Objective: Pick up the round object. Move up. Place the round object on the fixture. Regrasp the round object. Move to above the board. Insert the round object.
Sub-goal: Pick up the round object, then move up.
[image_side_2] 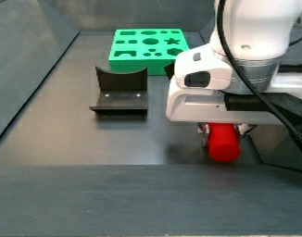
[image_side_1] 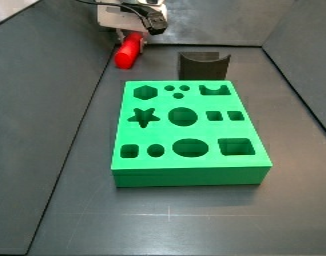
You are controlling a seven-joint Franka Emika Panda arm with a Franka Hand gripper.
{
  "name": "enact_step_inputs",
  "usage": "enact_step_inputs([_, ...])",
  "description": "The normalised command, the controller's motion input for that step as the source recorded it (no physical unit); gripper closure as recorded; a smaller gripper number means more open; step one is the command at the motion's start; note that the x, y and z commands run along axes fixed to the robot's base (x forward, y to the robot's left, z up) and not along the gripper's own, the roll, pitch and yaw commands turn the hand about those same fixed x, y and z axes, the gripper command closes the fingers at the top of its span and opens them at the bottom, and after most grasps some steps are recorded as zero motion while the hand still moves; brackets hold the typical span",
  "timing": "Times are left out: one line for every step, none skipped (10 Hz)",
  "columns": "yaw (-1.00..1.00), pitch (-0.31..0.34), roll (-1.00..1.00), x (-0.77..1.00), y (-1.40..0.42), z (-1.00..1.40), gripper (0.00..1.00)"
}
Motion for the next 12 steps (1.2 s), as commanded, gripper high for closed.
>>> enact_step_inputs([0.0, 0.0, 0.0, 0.0, 0.0, 0.0, 1.0])
enact_step_inputs([0.0, 0.0, 0.0, 0.0, 0.0, 0.0, 1.0])
enact_step_inputs([0.0, 0.0, 0.0, 0.0, 0.0, 0.0, 1.0])
enact_step_inputs([0.0, 0.0, 0.0, 0.0, 0.0, 0.0, 1.0])
enact_step_inputs([0.0, 0.0, 0.0, 0.0, 0.0, 0.0, 1.0])
enact_step_inputs([0.0, 0.0, 0.0, 0.0, 0.0, 0.0, 1.0])
enact_step_inputs([0.0, 0.0, 0.0, 0.0, 0.0, 0.0, 1.0])
enact_step_inputs([0.0, 0.0, 0.0, 0.0, 0.0, 0.83, 1.0])
enact_step_inputs([0.03, 0.033, -0.01, -0.04, -0.01, 0.79, 1.0])
enact_step_inputs([0.02, 0.068, 0.0, -0.06, -0.02, 0.67, 1.0])
enact_step_inputs([0.0, 0.084, 0.03, -0.04, -0.03, 0.53, 1.0])
enact_step_inputs([0.0, 0.091, 0.04, -0.03, -0.02, 0.45, 1.0])
